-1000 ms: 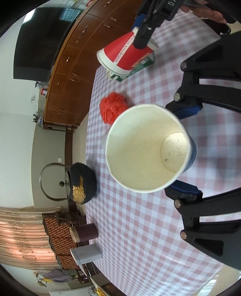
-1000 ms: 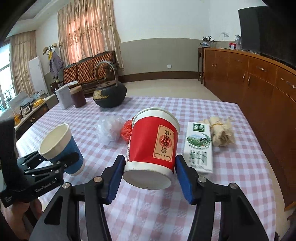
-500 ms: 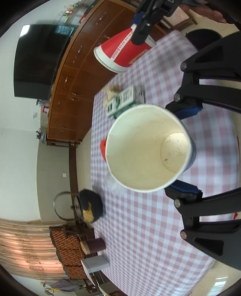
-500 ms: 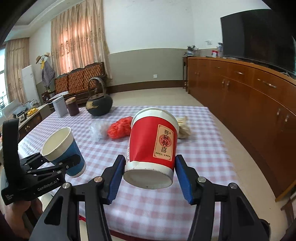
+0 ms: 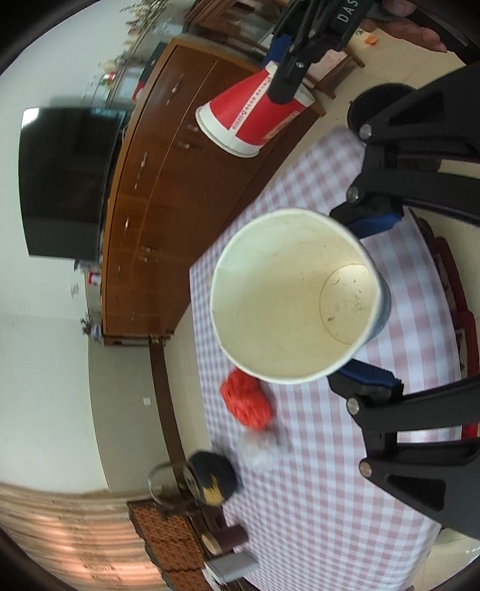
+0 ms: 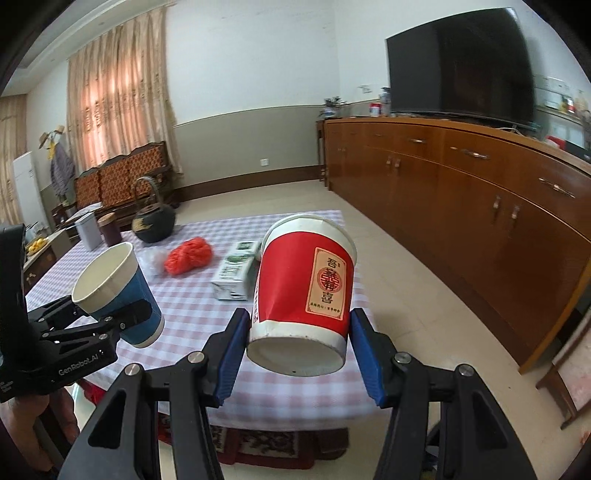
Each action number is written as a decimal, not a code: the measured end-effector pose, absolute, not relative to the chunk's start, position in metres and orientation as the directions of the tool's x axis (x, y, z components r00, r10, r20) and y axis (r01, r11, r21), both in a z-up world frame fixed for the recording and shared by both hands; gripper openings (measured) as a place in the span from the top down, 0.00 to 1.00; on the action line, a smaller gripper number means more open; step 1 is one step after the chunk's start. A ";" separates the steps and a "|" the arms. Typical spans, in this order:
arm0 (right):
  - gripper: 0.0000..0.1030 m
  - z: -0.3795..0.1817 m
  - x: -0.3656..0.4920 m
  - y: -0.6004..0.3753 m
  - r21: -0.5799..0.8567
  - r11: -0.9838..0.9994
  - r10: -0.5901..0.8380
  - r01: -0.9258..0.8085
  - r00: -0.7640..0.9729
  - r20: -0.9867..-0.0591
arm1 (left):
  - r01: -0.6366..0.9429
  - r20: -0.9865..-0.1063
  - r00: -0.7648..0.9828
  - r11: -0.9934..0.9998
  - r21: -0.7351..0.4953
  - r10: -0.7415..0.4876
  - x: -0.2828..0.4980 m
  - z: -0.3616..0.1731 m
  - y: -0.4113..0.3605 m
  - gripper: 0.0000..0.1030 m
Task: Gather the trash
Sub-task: 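Lift both paper cups and carry them over the black bin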
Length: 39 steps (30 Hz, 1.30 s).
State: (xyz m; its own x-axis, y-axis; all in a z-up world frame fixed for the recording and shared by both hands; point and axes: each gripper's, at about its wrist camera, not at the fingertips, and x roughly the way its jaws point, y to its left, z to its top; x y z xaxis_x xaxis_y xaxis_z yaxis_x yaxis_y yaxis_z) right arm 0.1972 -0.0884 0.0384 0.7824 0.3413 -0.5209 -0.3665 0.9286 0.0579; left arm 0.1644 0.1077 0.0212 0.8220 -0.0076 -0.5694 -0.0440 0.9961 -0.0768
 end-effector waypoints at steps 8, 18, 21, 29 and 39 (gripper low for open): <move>0.44 0.045 0.184 -0.144 0.059 0.960 0.263 -0.272 0.817 -0.513 | 0.043 -0.555 0.828 0.996 -0.077 -0.079 0.170 0.028 0.068 0.43; 0.44 0.042 0.161 -0.209 0.058 0.986 0.165 -0.158 0.837 -0.522 | 0.174 -0.554 0.812 0.982 -0.069 -0.183 0.172 0.031 0.005 0.43; 0.44 0.040 0.155 -0.227 0.052 0.990 0.138 -0.130 0.839 -0.527 | 0.207 -0.556 0.805 0.976 -0.064 -0.207 0.174 0.031 -0.009 0.43; 0.44 0.027 0.138 -0.276 0.046 0.998 0.064 -0.046 0.832 -0.551 | 0.295 -0.570 0.773 0.953 -0.066 -0.278 0.178 0.023 -0.052 0.44; 0.44 0.009 0.119 -0.322 0.032 0.999 -0.012 0.038 0.809 -0.588 | 0.407 -0.601 0.709 0.910 -0.079 -0.369 0.178 0.003 -0.109 0.44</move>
State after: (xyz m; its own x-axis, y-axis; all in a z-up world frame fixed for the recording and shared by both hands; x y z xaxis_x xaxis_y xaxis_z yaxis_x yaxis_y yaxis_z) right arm 0.1186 -0.3218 0.0087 0.8086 -0.0117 -0.5882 0.0379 0.9988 0.0323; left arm 0.1782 -0.1091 0.0034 0.7094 -0.3690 -0.6005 0.4069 0.9101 -0.0785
